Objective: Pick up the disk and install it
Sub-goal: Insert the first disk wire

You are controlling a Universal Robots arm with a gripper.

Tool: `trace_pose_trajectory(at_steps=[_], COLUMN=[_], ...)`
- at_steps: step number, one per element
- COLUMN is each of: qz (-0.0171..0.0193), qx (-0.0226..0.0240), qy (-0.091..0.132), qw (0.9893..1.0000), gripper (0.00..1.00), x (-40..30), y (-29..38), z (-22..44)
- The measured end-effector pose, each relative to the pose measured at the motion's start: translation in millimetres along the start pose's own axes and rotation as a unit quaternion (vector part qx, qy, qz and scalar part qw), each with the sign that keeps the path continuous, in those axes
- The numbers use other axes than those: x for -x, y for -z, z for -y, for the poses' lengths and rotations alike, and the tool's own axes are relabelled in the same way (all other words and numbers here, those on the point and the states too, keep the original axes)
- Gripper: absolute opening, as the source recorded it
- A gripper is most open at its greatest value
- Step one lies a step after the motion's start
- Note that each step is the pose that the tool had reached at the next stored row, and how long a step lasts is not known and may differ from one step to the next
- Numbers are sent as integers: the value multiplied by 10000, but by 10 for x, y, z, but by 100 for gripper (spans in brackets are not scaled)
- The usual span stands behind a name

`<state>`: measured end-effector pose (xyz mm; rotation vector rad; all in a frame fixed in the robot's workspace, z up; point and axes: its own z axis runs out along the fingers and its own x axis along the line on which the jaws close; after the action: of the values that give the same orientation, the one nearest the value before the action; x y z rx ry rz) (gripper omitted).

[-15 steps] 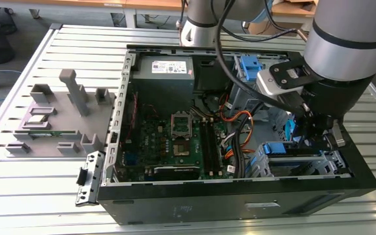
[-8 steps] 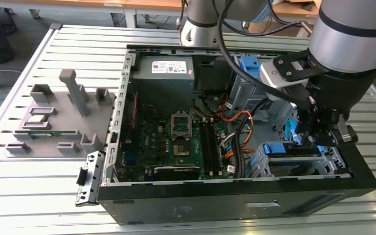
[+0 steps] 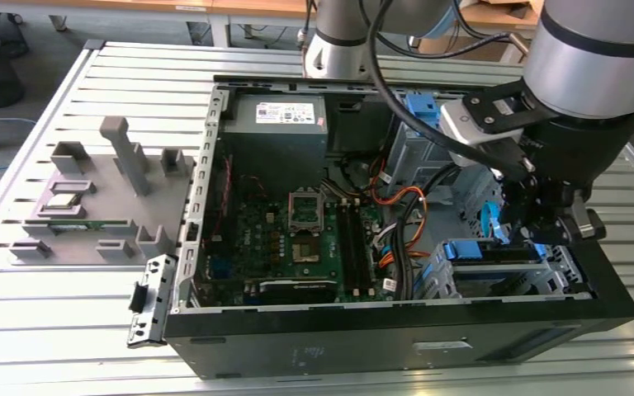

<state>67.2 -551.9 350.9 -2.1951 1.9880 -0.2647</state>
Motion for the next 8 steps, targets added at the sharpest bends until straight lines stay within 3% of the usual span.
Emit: trace_pose_trajectory(at_steps=[4, 8], qz=[36, 71], qx=[363, 729], qy=[-2, -4], qw=[9993, 9973], gripper=[30, 30], x=[-2, -5], y=[-10, -21], z=[16, 43])
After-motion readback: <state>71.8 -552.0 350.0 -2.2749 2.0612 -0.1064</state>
